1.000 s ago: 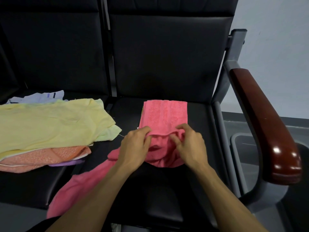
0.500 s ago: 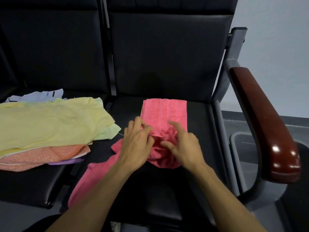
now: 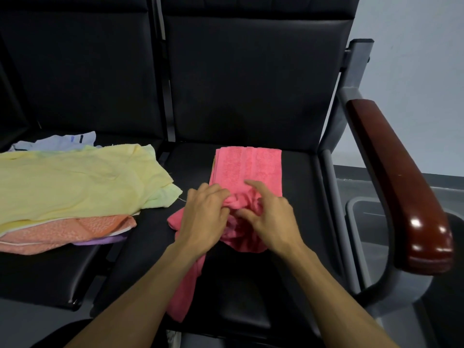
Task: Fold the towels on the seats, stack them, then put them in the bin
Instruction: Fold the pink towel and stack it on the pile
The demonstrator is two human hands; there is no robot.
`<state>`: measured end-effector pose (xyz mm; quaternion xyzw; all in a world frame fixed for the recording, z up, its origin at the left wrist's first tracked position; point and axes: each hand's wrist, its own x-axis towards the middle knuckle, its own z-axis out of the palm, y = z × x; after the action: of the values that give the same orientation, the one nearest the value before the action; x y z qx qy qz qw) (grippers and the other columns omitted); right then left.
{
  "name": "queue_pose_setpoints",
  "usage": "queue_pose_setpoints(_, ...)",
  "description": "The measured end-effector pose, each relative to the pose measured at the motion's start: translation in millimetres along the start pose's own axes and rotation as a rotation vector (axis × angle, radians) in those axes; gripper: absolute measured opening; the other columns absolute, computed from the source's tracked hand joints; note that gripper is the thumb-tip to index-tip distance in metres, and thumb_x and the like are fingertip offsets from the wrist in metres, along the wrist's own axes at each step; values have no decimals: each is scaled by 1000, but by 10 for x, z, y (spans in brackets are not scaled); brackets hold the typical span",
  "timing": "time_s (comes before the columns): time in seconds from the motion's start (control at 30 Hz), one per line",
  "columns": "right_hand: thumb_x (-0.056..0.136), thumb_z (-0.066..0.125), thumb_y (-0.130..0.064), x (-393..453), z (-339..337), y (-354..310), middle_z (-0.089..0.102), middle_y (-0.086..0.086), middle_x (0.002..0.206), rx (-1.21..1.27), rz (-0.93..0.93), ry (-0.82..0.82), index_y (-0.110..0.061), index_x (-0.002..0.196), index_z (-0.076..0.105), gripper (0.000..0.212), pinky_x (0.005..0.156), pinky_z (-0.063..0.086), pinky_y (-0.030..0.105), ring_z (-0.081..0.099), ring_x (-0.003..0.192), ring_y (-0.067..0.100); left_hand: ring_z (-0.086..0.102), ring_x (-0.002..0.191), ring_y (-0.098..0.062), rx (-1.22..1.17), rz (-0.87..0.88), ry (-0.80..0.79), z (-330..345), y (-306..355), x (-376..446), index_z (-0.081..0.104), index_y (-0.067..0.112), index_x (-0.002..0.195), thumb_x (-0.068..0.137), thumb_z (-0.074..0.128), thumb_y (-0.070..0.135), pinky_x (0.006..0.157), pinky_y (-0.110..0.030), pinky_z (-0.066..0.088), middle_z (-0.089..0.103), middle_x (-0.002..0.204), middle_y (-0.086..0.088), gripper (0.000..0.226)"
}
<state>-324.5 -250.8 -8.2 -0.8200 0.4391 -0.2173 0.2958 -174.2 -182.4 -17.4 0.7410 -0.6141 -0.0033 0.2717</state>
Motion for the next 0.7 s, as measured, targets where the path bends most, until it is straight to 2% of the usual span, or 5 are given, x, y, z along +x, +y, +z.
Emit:
queue_pose_setpoints(0.1,94,65,-30,6,52,-20,64,-11,72,-54,-92,51,-30,102,71,10,63,49,31,57,63,8,47,74,-17,-63,-28,-13,-4,20,13,60,18,81,84,61,6,74,-39,37,55,72,14,13)
queue_pose_setpoints(0.27,95,60,-20,60,-81,9,65,-6,67,17,146,386,-18,97,73,14,59,45,25,60,60,12,56,70,-26,-52,-191,34,-28,-44,24,53,20,85,79,64,1,62,-36,36,57,70,7,22)
queue_pose_setpoints(0.5,83,79,-33,25,-23,39,69,-10,85,91,74,10,-37,132,55,54,78,56,31,68,83,13,60,62,-21,-236,-160,-39,-31,-20,10,48,27,101,85,63,1,61,-45,50,63,69,1,34)
queue_pose_setpoints(0.63,91,71,-32,58,56,33,70,-13,76,44,-14,65,-30,90,73,4,68,56,33,65,68,4,64,71,-7,-327,-191,-39,-5,-23,44,67,26,85,86,67,7,68,-40,54,69,74,11,19)
queue_pose_setpoints(0.7,94,66,-32,83,0,91,63,-11,60,50,40,170,-27,78,68,17,56,47,21,60,56,3,66,74,-12,-381,-250,-21,-20,-58,61,70,25,91,84,65,-1,70,-40,55,70,76,7,28)
